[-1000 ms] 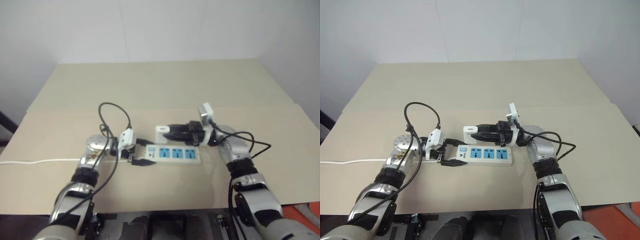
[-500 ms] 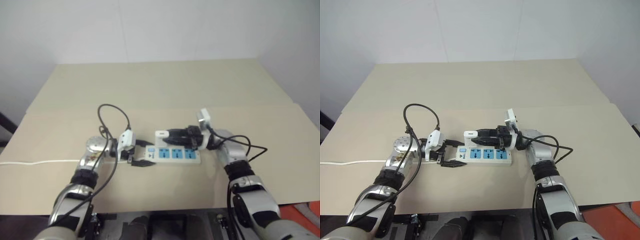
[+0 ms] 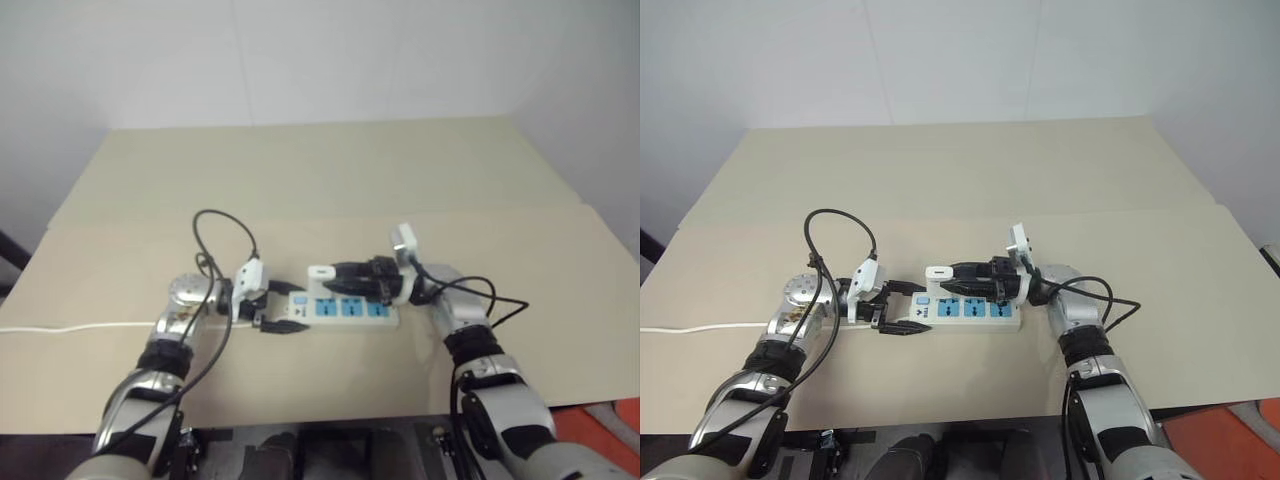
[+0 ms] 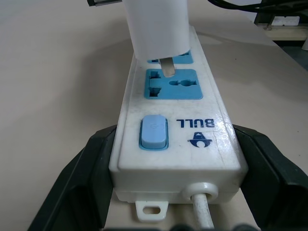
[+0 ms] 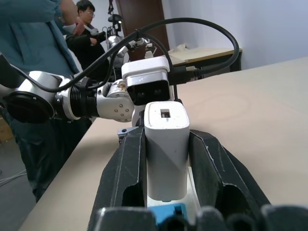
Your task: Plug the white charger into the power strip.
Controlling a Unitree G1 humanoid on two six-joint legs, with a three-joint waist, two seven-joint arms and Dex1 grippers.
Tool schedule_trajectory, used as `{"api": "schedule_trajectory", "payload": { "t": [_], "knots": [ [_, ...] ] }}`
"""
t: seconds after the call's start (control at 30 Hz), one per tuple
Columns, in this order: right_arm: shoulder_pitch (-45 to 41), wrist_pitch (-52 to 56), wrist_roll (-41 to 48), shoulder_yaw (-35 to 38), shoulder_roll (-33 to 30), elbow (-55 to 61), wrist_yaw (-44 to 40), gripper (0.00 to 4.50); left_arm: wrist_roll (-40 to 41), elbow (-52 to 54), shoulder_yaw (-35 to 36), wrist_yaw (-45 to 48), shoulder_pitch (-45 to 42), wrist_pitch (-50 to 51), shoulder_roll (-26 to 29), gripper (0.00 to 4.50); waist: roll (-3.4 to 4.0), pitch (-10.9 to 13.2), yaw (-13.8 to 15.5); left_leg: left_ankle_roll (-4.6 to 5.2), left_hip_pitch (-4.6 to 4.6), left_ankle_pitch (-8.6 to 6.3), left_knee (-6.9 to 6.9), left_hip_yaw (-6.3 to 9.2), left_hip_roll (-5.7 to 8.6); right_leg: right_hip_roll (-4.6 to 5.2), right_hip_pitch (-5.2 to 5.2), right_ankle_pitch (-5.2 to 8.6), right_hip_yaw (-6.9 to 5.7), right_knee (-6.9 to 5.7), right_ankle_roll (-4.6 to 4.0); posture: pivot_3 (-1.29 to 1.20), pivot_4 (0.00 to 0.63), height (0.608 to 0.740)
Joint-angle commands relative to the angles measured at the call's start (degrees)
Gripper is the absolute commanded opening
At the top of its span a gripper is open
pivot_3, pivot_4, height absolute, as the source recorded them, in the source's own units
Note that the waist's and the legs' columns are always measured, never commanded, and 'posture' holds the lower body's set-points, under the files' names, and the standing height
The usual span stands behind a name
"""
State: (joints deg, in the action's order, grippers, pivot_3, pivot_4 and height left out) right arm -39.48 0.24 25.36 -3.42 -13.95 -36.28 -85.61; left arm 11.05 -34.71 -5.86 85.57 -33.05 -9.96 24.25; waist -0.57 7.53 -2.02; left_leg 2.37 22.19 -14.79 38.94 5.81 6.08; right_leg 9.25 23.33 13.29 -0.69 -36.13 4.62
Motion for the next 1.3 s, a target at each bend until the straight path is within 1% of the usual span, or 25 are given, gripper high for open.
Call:
{"api": "schedule_trajectory", "payload": {
  "t": [0.03,0.37,0.87,1.3],
  "knots": [
    [-0.07,-1.90,0.08,1.51,0.18,-0.49,-0.64,1.10,0.20,1.36,-0.55,-0.39,0.37,0.14,0.51,3.26,0.00,0.00,-0.09,0.00,-0.01,0.00,0.00,0.00,0.00,0.00,0.00,0.00,0.00,0.00,0.00,0.00,0.150,0.740],
    [-0.16,-4.23,-1.29,2.28,0.08,-4.47,-0.35,1.10,0.32,2.05,-0.74,-0.47,0.86,0.15,0.96,3.26,0.01,0.00,-0.18,0.00,-0.01,0.00,-0.01,0.01,0.00,0.00,0.00,0.00,0.02,0.00,0.00,0.00,0.150,0.740],
    [-0.12,-8.13,-2.93,2.65,1.25,-7.16,-0.02,1.10,0.60,2.17,-0.83,-0.54,0.87,-0.19,1.13,3.26,0.02,-0.01,-0.35,-0.01,-0.06,0.00,-0.02,0.01,-0.01,-0.01,-0.03,0.00,0.03,-0.01,0.00,0.00,0.150,0.740],
    [0.25,-11.19,-3.33,2.68,0.55,-9.02,-2.99,1.10,0.96,2.91,-0.65,-0.54,1.37,-0.12,1.40,3.26,0.03,-0.02,-0.38,-0.01,-0.35,-0.01,-0.10,0.01,-0.02,-0.02,-0.13,0.00,0.08,0.00,0.00,0.00,0.150,0.740]
  ]
}}
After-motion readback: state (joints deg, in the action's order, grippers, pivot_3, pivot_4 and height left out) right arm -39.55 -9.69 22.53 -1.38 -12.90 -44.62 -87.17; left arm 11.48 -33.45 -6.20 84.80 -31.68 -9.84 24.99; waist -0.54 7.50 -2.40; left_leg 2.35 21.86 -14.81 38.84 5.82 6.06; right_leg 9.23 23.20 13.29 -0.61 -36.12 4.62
